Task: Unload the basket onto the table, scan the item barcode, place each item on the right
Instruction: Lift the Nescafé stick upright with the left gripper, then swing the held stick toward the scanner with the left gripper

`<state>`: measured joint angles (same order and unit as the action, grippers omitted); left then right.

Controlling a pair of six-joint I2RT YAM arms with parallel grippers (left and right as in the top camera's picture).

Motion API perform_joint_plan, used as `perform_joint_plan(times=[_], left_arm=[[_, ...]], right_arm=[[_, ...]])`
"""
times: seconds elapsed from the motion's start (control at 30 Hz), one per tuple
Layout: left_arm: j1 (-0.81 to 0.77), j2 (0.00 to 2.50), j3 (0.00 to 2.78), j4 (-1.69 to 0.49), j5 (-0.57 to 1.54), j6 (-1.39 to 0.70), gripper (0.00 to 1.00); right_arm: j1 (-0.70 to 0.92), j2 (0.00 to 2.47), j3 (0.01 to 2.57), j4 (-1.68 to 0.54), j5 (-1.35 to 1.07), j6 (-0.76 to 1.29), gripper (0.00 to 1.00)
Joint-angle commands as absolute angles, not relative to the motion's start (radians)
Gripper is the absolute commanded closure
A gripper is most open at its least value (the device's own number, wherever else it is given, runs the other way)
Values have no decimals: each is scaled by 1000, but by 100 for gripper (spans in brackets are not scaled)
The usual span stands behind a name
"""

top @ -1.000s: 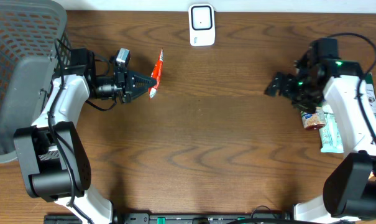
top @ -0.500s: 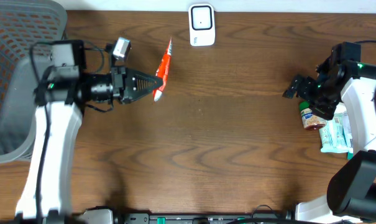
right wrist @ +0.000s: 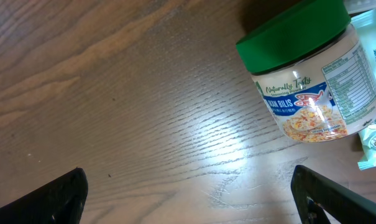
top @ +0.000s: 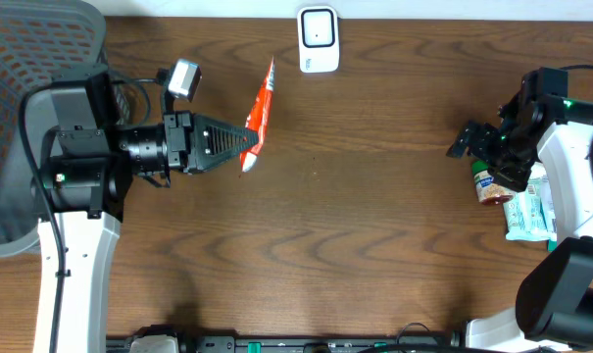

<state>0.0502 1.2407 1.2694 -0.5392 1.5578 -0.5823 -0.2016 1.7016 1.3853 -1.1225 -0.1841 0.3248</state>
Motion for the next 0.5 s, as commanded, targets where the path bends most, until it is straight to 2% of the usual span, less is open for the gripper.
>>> perform_joint_plan(times=[0.0,0.13,0.23,0.3,0.4,0.47], left_arm=[[47,1199,1283,-459,1573,-712,93],[47,1186,1283,-313,1573,-797,93],[47,1192,1282,-297,1573,-801,93],[46,1200,1279,-297,1573,-780,93],[36,1220,1279,-297,1573,-740,93],[24,1237,1279,-295,1572,-723,93]], right_arm=[[-202,1698,1385,-1126,-160,309,1],[-202,1698,1385,-1130,-165,309,1],[-202,1698,1385,-1137,-233,290,4],[-202,1698,1385,-1137,-373,200,22],[-202,1698,1385,-1138,-717,-21,48],[-202,1698,1385,-1139,-904,-160,52]])
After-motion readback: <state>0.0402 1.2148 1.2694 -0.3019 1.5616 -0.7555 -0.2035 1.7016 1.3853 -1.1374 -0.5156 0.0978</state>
